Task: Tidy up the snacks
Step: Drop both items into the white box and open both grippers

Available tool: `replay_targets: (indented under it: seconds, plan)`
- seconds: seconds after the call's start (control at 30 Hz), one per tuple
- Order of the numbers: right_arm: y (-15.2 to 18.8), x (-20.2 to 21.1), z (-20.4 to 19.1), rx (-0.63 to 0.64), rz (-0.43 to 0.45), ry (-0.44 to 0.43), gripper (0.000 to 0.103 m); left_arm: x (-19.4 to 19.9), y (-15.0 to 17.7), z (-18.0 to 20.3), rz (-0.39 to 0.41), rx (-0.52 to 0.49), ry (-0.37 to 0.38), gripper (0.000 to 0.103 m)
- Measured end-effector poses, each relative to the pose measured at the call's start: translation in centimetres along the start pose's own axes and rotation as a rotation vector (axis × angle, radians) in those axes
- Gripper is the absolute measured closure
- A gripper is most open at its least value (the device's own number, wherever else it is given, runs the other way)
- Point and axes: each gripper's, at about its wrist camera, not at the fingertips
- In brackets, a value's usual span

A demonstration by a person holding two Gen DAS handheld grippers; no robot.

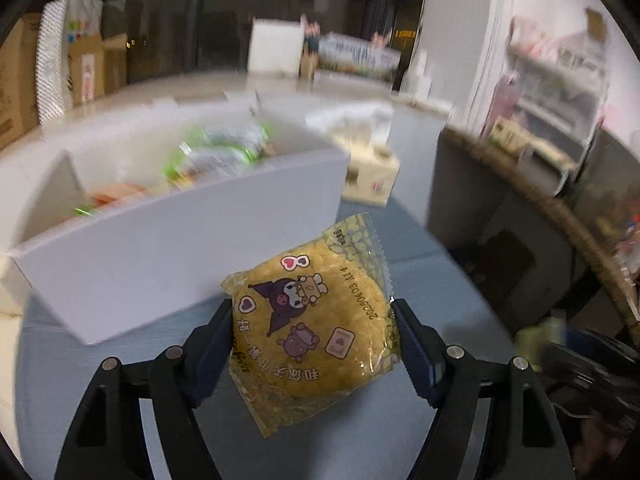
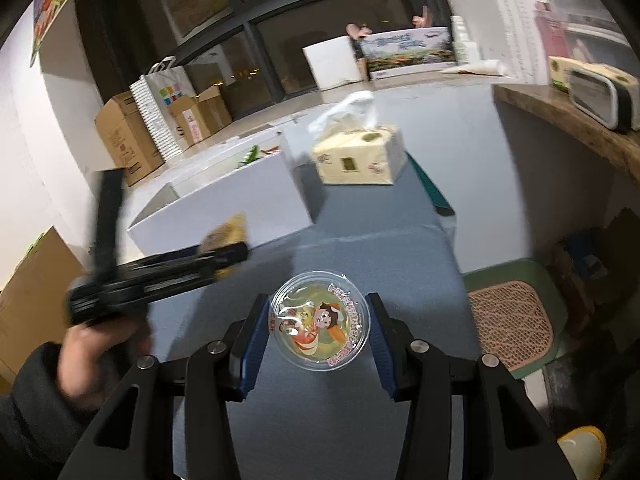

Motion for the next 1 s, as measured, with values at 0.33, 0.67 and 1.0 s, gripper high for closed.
replay_targets:
  seconds: [0.33, 0.67, 1.0]
  plan:
    - [-8.5, -4.3, -6.9, 0.092, 0.005, -0.159, 0.052, 9.6, -3.8, -8.0, 0.188, 0.098, -0.024, 0.023]
    - [-19.0, -11.0, -12.1, 0.19, 0.021, -0.178, 0.052, 4.7, -10.9, -15.0, 0.151, 0.155, -0.077, 0.023]
    - [-21.3, -14.6, -11.0, 0.127, -0.022, -0.101, 0.0, 1.4, -11.0, -16.6, 0.024, 0.166, -0.122, 0.0]
Point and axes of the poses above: each gripper's, at about its wrist camera, not at the fingertips, and x roughly against the way its jaws point, z to its right, y to its underside, and after that the axes turned 10 degrees about -z, right-handed
